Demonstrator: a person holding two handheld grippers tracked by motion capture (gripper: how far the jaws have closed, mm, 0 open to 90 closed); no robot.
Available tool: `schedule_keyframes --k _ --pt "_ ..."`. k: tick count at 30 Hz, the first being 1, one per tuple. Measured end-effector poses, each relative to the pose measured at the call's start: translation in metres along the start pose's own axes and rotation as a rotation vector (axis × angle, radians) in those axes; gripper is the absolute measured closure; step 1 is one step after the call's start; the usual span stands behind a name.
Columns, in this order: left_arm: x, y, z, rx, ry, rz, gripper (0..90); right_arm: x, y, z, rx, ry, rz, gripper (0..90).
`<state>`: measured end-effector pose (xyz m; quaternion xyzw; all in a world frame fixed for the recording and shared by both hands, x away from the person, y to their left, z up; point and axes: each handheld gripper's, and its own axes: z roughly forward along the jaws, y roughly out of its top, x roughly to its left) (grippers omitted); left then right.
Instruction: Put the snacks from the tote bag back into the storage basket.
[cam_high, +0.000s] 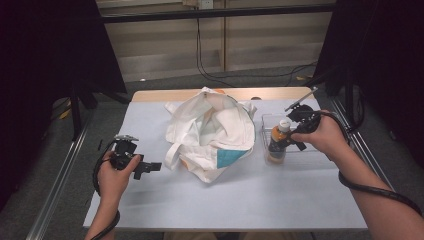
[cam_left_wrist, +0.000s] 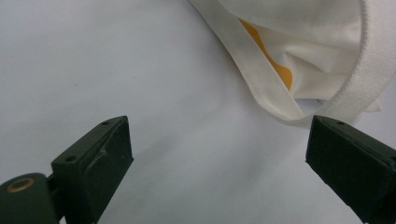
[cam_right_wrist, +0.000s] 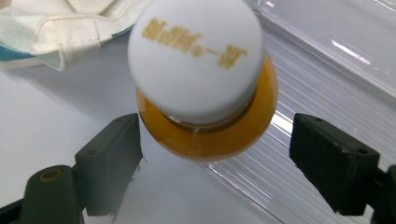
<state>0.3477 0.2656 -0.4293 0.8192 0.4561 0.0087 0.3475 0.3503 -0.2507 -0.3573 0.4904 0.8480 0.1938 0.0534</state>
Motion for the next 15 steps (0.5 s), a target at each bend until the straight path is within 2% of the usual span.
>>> schedule_keyframes --k 15 --pt "0.001 -0.001 0.000 0.005 0.002 0.005 7.0 -0.010 -0.016 -0.002 -0.017 0.014 0.020 16.4"
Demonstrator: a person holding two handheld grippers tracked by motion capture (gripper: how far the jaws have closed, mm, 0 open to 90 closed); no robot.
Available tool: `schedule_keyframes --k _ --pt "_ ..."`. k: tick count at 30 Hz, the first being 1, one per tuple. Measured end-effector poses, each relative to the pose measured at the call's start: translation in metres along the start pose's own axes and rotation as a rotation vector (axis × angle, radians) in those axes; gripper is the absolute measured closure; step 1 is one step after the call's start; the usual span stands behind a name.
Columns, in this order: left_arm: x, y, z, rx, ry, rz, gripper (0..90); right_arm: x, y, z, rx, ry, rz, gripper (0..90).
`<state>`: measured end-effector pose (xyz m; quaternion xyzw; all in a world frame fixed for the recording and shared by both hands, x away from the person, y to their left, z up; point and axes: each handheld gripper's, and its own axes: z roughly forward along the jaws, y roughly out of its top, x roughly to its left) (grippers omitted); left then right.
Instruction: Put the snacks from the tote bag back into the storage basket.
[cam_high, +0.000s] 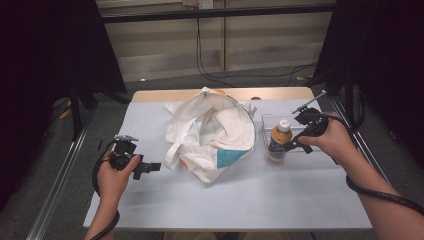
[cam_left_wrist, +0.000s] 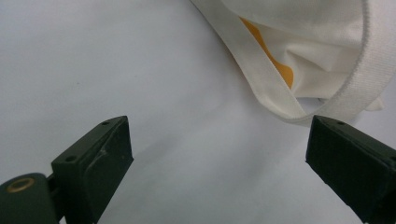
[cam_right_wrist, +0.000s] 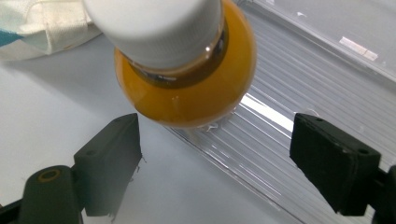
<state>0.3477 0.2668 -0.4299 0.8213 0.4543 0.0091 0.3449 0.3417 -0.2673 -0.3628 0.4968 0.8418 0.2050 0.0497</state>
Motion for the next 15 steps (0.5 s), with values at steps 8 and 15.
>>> schedule_keyframes --k 8,15 --pt "0.000 0.000 0.001 -0.001 0.000 -0.006 7.0 0.000 -0.010 -0.001 -0.011 0.011 0.007 16.0" --pt "-0.001 0.003 0.002 0.004 -0.003 0.002 7.0 -0.001 -0.019 0.000 -0.021 0.019 0.003 15.4"
